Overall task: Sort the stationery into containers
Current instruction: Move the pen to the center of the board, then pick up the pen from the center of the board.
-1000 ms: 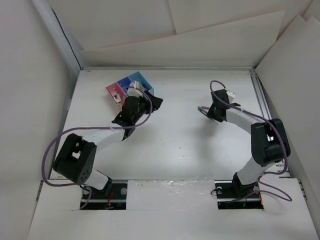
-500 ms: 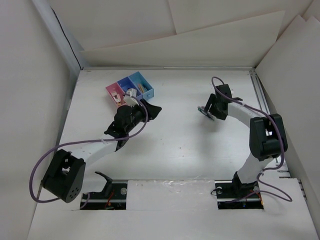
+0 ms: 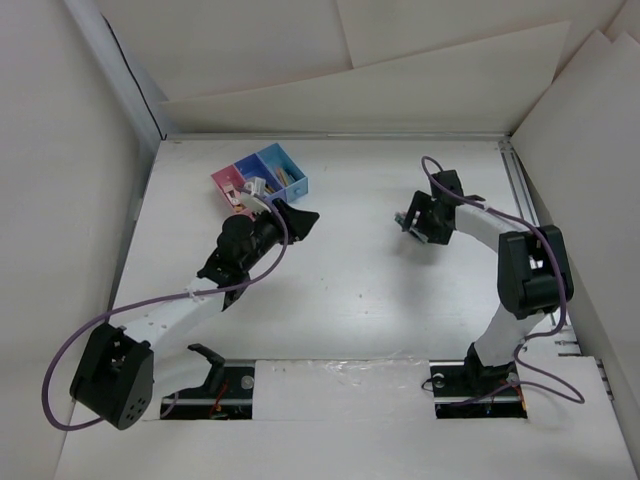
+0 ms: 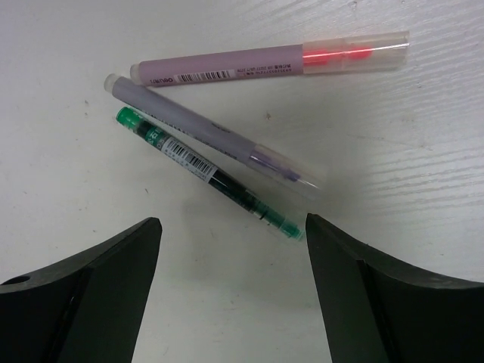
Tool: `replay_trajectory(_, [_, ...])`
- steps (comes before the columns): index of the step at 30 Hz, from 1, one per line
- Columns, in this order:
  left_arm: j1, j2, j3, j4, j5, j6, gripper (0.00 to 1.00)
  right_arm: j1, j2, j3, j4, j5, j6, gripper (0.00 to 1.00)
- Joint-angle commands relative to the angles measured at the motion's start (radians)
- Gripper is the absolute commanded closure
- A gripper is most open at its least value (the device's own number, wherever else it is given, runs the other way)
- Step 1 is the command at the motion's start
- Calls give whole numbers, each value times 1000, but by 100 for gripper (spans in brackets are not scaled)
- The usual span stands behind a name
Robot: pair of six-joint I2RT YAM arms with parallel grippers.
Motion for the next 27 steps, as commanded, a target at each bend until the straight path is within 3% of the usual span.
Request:
replay_trajectory(1, [3,-19,-6,10,-12,22,59,29,2,21,5,0,9,17])
replay_trajectory(15, [12,21,-6,19,25,3,59,221,11,3,-8,127,57,59])
replay_trajectory(23, [22,30,-6,19,34,3,59,302,68,72,-53,211,86,65])
replay_trajectory(27, [31,30,-6,19,44,3,59,321,103,90,-53,212,86,75])
